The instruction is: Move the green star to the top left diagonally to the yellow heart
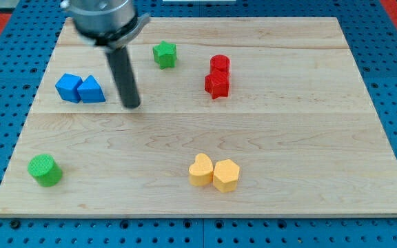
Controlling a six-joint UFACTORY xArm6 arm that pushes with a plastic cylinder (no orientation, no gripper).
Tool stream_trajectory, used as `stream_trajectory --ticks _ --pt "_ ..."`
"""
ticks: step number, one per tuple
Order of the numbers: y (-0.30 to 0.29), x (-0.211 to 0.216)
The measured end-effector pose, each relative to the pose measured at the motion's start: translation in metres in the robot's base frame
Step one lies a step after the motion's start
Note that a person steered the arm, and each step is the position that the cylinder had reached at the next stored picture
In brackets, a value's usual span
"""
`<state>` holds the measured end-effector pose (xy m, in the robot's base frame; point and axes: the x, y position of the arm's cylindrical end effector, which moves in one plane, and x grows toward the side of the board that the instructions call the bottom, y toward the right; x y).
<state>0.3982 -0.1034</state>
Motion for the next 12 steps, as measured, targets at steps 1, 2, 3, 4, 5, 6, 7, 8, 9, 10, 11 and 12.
stream_trajectory --ticks 1,2,3,4,5,6,7,8,9,10,11,12 --pt "0.062 -0.048" --pt "0.083 -0.115" --pt "0.069 -0.138" --pt "0.037 -0.079" --pt "0.032 -0.028" --pt "0.036 -0.066" --pt "-0.03 -0.064" --pt "-0.024 0.002" --pt "-0.021 -0.038" --pt "-0.008 -0.059" --pt "0.008 -0.027" --pt "0.003 0.042"
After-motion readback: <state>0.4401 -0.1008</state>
